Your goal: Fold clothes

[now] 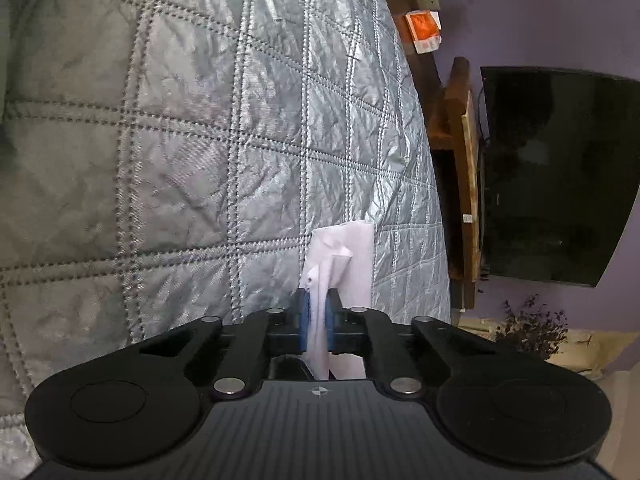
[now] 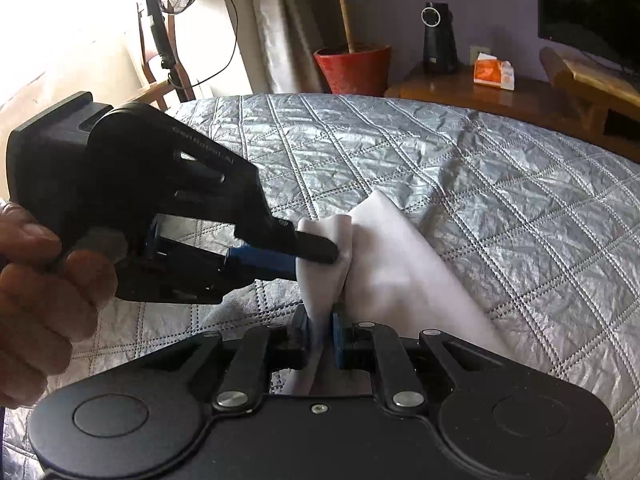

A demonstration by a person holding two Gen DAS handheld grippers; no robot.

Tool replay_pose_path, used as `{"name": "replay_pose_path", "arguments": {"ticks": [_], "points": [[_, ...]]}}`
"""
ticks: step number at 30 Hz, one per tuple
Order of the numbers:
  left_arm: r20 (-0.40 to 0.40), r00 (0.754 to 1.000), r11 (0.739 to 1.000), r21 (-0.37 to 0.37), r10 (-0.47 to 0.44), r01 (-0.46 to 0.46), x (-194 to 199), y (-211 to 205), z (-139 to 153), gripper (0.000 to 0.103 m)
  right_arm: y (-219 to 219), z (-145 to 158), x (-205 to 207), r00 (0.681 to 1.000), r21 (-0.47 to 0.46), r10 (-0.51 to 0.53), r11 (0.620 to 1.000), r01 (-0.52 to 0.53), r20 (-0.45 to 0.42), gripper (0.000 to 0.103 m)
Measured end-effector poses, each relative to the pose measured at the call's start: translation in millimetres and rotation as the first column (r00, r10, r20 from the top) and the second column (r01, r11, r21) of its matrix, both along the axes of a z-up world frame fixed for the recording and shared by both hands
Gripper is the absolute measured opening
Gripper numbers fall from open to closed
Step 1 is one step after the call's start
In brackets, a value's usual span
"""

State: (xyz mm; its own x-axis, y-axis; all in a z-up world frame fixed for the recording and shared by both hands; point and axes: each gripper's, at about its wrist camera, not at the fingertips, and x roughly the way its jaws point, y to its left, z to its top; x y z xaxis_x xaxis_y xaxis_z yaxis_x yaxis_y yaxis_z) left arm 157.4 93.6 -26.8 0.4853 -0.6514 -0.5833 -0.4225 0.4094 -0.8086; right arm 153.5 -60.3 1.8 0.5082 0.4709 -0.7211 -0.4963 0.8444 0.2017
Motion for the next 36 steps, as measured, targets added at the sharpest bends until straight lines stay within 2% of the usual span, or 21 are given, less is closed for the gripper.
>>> {"name": "replay_pose_path", "arguments": {"ticks": [5, 9, 10, 12, 13, 14, 15, 18, 19, 22, 28, 30, 32, 33, 35, 36], "points": [[0.011, 1.0, 1.0, -0.001, -0.003, 0.003, -2, 3, 6, 0.007, -2, -1, 2, 1.0, 0.017, -0.01, 1.0, 0.01, -0.008, 0.01], [0.044, 0.998, 0.999, 0.043, -0.033, 0.031, -1, 2, 16, 0.006, -6, -1, 5, 0.999, 0.039, -0.027, 0.999, 0.028, -0.026, 0.01], [0.052, 0.998, 0.998, 0.049, -0.035, 0.032, -1, 1, 18, 0.006, -7, 1, 4, 0.999, 0.049, -0.031, 0.998, 0.033, -0.029, 0.013], [0.064, 0.997, 0.998, 0.06, -0.035, 0.031, -1, 1, 22, 0.006, -10, 6, 3, 0.999, 0.073, -0.044, 0.996, 0.046, -0.031, 0.027], [0.067, 0.997, 0.997, 0.069, -0.035, 0.031, 1, 1, 24, 0.006, -20, 16, -1, 0.997, 0.111, -0.076, 0.991, 0.076, -0.012, 0.04], [0.07, 0.997, 0.996, 0.079, -0.036, 0.03, 3, 1, 25, 0.006, -30, 25, -6, 0.994, 0.15, -0.108, 0.983, 0.106, 0.006, 0.046], [0.072, 0.997, 0.996, 0.085, -0.036, 0.03, 3, 2, 26, 0.006, -40, 34, -10, 0.99, 0.188, -0.14, 0.973, 0.134, 0.022, 0.047], [0.08, 0.996, 0.995, 0.099, -0.035, 0.027, -2, 7, 31, 0.005, -87, 59, -34, 0.958, 0.312, -0.283, 0.915, 0.256, 0.043, 0.056], [0.084, 0.996, 0.995, 0.101, -0.034, 0.025, -4, 9, 33, 0.005, -103, 62, -45, 0.943, 0.324, -0.331, 0.897, 0.301, 0.041, 0.059], [0.113, 0.992, 0.989, 0.145, -0.048, 0.032, -9, 7, 44, 0.005, -140, 59, -89, 0.894, 0.287, -0.447, 0.859, 0.424, 0.017, 0.06], [0.181, 0.979, 0.967, 0.25, -0.096, 0.049, -25, -1, 69, 0.005, -165, 11, -155, 0.824, 0.238, -0.559, 0.791, 0.564, -0.095, 0.061], [0.202, 0.973, 0.957, 0.287, -0.115, 0.053, -31, -4, 78, 0.005, -160, 1, -146, 0.846, 0.174, -0.522, 0.828, 0.532, -0.107, 0.062], [0.223, 0.965, 0.945, 0.323, -0.135, 0.057, -36, -7, 86, 0.005, -146, -1, -140, 0.88, 0.085, -0.472, 0.876, 0.474, -0.042, 0.064], [0.233, 0.962, 0.938, 0.342, -0.145, 0.059, -39, -9, 90, 0.005, -142, 0, -140, 0.887, 0.092, -0.46, 0.882, 0.462, -0.04, 0.064], [0.247, 0.956, 0.932, 0.358, -0.156, 0.06, -44, -11, 95, 0.005, -144, 5, -147, 0.885, 0.185, -0.464, 0.867, 0.463, -0.04, 0.063], [0.25, 0.955, 0.93, 0.363, -0.158, 0.059, -47, -11, 96, 0.005, -143, 11, -150, 0.882, 0.218, -0.47, 0.861, 0.46, -0.006, 0.064]]}}
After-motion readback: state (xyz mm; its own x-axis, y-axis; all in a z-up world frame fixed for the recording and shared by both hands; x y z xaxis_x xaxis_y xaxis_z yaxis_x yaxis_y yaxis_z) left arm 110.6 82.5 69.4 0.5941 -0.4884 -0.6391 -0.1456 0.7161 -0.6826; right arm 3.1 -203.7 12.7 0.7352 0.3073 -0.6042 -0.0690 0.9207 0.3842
